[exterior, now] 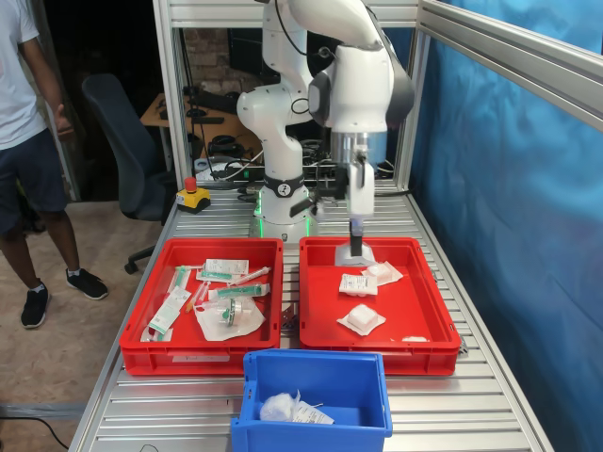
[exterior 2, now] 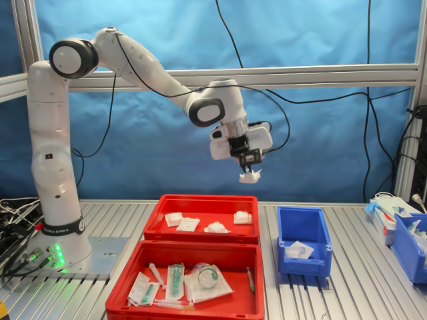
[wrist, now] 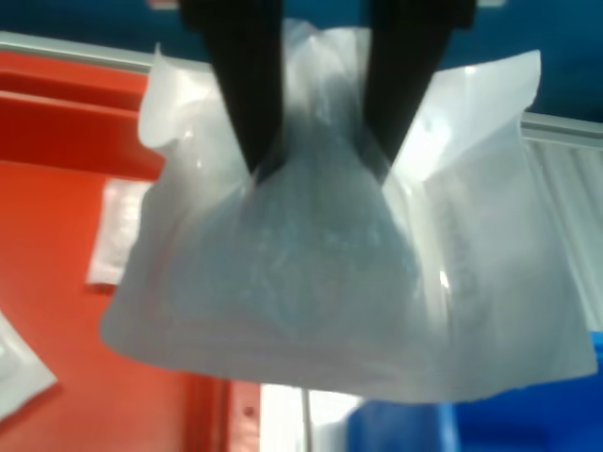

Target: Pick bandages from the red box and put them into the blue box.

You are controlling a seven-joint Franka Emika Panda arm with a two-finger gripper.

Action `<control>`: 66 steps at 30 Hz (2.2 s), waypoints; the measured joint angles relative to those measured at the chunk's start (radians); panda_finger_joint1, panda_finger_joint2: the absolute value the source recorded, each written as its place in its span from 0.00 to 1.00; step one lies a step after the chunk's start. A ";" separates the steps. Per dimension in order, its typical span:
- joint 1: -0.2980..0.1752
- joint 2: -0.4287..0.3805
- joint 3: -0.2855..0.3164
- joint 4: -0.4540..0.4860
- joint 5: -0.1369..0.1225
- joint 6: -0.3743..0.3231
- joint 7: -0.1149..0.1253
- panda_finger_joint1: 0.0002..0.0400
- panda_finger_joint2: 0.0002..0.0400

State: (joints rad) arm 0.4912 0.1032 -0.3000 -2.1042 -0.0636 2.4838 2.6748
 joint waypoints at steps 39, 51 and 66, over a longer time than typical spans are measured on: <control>-0.298 0.448 0.072 0.659 0.000 -0.182 0.000 0.12 0.12; -0.338 0.483 0.166 0.708 0.000 -0.183 0.000 0.12 0.12; -0.310 0.492 0.207 0.716 0.000 -0.183 0.000 0.12 0.12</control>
State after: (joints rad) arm 0.1808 0.5956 -0.0927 -1.3877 -0.0635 2.3011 2.6748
